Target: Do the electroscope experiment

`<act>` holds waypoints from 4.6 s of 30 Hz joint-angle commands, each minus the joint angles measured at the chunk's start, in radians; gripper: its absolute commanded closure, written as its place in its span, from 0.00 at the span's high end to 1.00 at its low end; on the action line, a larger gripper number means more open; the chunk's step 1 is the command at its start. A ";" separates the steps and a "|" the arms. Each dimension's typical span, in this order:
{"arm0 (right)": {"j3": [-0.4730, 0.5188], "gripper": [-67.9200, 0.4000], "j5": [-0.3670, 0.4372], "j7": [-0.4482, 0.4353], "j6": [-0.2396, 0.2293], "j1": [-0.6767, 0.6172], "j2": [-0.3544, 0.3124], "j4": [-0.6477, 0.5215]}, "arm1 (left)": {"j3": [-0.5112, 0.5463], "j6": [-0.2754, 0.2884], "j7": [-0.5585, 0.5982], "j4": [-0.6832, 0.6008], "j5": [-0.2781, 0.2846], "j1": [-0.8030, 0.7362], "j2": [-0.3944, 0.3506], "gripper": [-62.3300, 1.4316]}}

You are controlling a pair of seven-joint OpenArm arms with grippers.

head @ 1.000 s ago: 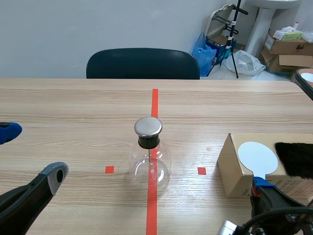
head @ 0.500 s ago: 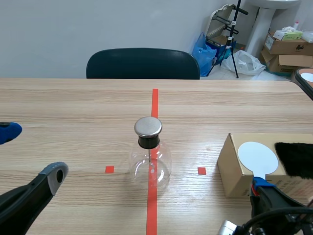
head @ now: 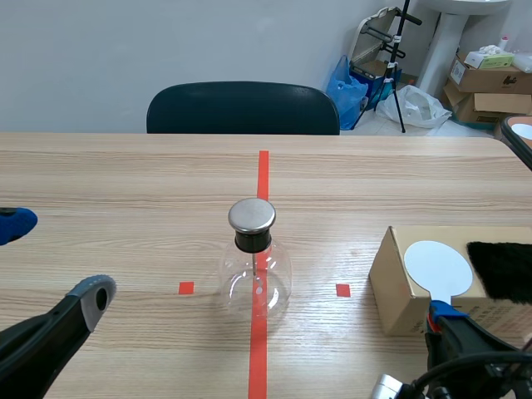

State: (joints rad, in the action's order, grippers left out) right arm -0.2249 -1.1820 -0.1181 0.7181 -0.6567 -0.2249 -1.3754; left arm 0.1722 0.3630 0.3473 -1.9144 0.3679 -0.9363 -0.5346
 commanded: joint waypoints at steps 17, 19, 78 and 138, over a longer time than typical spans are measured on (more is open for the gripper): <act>0.005 0.02 -0.073 0.060 0.065 0.006 -0.016 -0.151 | 0.004 -0.002 0.011 -0.011 0.009 -0.005 0.000 1.00; 0.000 0.03 -0.100 0.068 0.065 0.006 -0.016 -0.164 | 0.004 -0.002 0.011 -0.011 0.009 -0.005 0.000 1.00; -0.319 0.02 -0.279 0.340 -0.035 0.191 -0.066 -0.168 | -0.656 0.056 0.117 0.549 -0.016 0.717 -0.261 0.07; -0.319 0.02 -0.266 0.340 -0.039 0.175 -0.066 -0.168 | -0.948 -0.036 0.158 0.893 -0.021 1.039 -0.076 0.07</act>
State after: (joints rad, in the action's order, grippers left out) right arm -0.5446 -1.4475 0.2180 0.6693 -0.4828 -0.2829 -1.5364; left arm -0.7769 0.3229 0.4904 -1.0019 0.3408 0.0975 -0.6151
